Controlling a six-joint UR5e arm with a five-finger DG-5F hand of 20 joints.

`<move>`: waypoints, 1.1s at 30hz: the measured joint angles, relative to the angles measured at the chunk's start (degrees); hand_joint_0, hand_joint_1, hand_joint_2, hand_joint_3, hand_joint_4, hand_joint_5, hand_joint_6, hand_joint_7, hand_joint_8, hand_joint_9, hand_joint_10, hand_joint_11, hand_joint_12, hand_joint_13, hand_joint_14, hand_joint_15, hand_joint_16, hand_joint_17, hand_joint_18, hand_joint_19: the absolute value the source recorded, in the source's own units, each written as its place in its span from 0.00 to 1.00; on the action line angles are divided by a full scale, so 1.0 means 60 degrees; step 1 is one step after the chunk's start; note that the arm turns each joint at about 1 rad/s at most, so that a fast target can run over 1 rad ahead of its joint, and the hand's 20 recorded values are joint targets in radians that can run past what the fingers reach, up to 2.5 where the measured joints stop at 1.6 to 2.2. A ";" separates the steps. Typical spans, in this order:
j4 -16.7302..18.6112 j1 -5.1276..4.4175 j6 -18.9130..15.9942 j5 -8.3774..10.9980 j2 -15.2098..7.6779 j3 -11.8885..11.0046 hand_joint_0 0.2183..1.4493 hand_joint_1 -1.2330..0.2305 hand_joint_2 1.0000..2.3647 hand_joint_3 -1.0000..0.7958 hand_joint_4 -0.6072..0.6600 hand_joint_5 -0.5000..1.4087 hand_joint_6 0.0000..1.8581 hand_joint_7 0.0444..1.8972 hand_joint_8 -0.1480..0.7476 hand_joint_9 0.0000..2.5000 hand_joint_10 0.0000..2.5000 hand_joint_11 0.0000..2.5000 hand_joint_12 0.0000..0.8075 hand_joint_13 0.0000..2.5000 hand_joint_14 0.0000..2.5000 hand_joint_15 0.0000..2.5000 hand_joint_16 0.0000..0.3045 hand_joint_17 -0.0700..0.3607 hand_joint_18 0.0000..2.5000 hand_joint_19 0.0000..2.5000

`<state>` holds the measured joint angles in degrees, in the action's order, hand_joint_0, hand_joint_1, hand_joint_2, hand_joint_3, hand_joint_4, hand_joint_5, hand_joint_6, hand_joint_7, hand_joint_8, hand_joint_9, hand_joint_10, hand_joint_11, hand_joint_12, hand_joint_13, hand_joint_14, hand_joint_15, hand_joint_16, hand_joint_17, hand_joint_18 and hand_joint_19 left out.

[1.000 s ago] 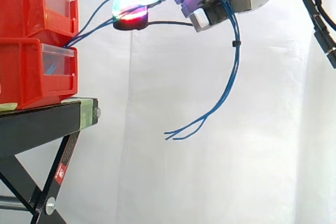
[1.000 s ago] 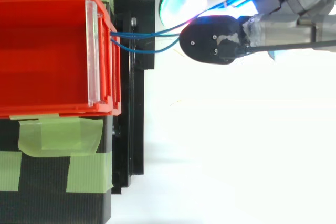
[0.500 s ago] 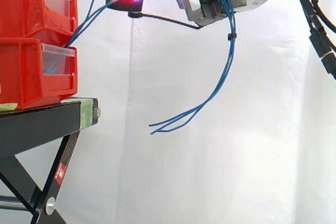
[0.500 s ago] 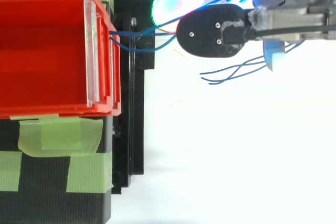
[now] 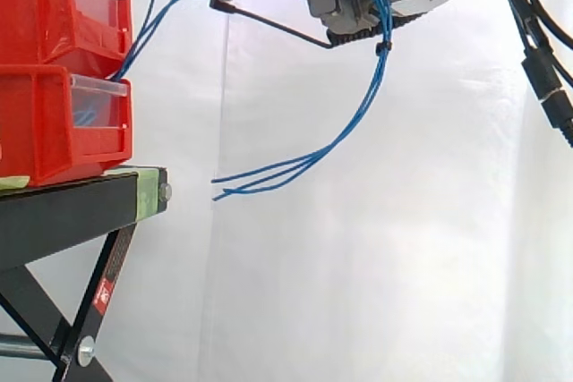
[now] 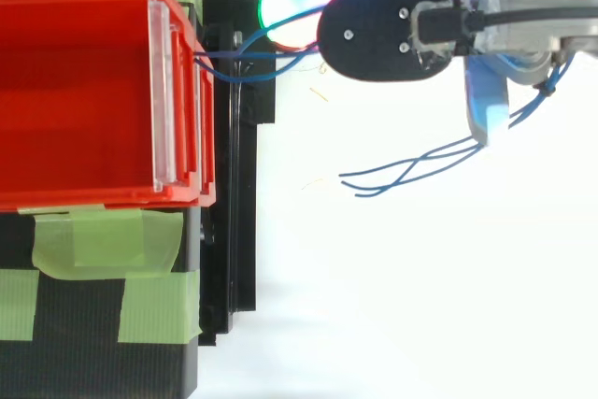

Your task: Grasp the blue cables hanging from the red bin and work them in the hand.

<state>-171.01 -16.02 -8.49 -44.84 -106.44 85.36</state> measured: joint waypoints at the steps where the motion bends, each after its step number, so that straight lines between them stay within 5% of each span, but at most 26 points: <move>1: -0.0004 -0.0006 -0.0086 -0.0004 0.0000 0.0000 0.72 0.39 0.09 0.77 0.70 0.44 0.00 0.65 0.71 0.42 1.00 1.00 0.89 0.69 1.00 0.75 0.73 0.55 0.88 0.22; 8: -0.0026 -0.0046 -0.0469 -0.0030 0.0000 -0.0002 0.72 0.37 0.00 0.74 0.71 0.43 0.00 0.65 0.71 0.42 1.00 1.00 0.89 0.69 1.00 0.75 0.73 0.55 0.88 0.22; 18: -0.0033 -0.0171 -0.0580 -0.0017 0.0000 -0.0003 0.69 0.35 0.01 0.71 0.71 0.43 0.00 0.65 0.71 0.42 1.00 1.00 0.89 0.69 1.00 0.75 0.73 0.55 0.88 0.22; 23: -0.0033 -0.0262 -0.0764 -0.0002 0.0000 -0.0003 0.55 0.35 0.01 0.52 0.74 0.43 0.00 0.65 0.71 0.42 1.00 1.00 0.89 0.69 1.00 0.75 0.73 0.55 0.88 0.22; 33: -0.0033 -0.0343 -0.1026 0.0002 0.0001 -0.0003 0.47 0.37 0.01 0.27 0.70 0.42 0.00 0.67 0.71 0.42 1.00 1.00 0.89 0.69 1.00 0.75 0.73 0.55 0.88 0.22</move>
<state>-171.21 -18.07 -14.65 -44.83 -106.44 85.34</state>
